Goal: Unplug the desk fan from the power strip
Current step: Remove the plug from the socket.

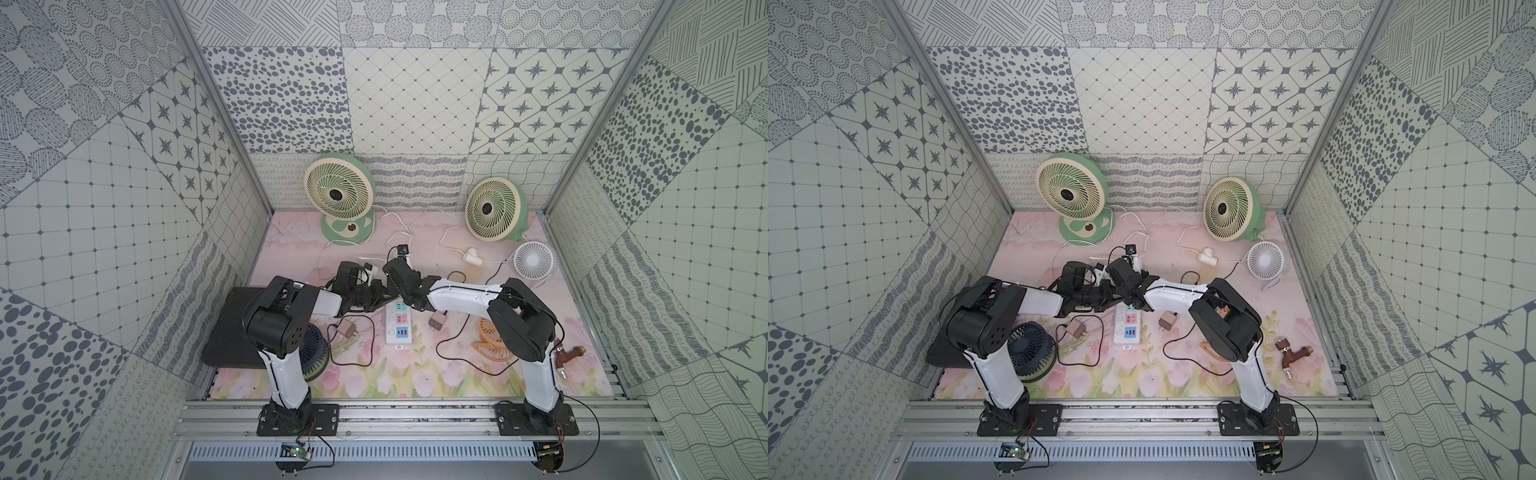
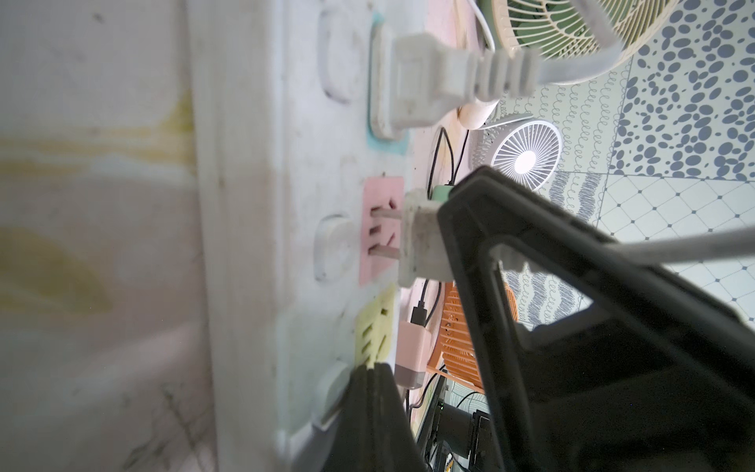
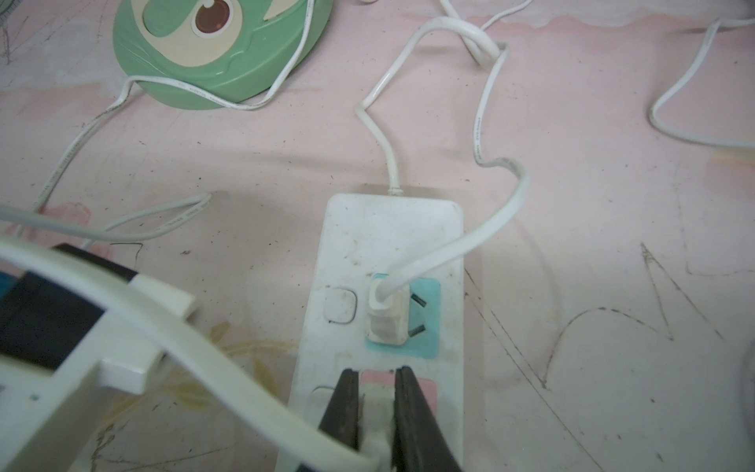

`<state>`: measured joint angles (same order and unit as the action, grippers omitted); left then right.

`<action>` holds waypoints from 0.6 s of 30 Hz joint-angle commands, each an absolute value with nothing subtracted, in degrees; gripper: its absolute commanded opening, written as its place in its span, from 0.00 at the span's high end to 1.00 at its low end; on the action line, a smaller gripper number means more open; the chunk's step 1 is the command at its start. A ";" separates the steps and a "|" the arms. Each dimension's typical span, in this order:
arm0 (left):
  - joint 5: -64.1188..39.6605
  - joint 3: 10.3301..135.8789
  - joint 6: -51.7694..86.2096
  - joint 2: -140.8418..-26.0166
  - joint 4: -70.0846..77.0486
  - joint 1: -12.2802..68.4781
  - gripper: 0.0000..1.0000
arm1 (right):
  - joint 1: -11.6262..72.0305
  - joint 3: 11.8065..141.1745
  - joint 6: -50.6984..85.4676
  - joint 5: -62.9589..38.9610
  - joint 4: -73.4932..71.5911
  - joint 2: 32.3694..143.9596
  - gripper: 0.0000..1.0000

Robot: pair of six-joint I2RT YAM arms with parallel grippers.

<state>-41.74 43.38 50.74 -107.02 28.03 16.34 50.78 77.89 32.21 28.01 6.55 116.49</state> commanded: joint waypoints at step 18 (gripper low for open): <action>-33.02 36.37 50.34 -92.17 22.13 15.90 1.00 | 46.94 89.35 25.10 10.50 10.50 114.14 0.91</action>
